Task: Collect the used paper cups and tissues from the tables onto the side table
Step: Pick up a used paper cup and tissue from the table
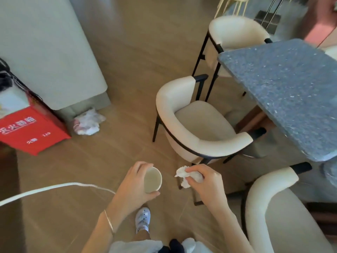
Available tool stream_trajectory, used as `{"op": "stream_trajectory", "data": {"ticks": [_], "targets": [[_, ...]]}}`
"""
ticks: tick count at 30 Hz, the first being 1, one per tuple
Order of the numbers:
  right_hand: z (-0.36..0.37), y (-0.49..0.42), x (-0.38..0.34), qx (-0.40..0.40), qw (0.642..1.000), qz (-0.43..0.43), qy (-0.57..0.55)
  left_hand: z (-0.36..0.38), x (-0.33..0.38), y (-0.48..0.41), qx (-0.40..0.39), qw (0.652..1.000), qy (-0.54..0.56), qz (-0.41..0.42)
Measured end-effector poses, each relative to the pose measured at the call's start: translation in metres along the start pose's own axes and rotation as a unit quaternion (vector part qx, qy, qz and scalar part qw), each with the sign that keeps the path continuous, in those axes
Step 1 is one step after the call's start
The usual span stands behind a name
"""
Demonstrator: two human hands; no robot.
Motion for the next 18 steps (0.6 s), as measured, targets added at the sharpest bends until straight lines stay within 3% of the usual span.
{"op": "stream_trajectory", "data": {"ticks": [10, 18], "targets": [[0.089, -0.086, -0.096, -0.010, 0.997, -0.070, -0.006, -0.101, -0.089, -0.052, 0.052, 0.999, 0.003, -0.003], [0.128, -0.131, -0.113, -0.051, 0.996, -0.070, 0.003, -0.123, -0.132, -0.084, 0.070, 0.997, 0.020, -0.032]]}}
Point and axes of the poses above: each hand's wrist, its own y-axis away from the middle knuckle, its own z-axis out of the palm, x = y × z, the point moved 4 cm from there along -y, towards the middle knuckle, and after that the axes turned 1 degree about y, right-handed, at the moved point
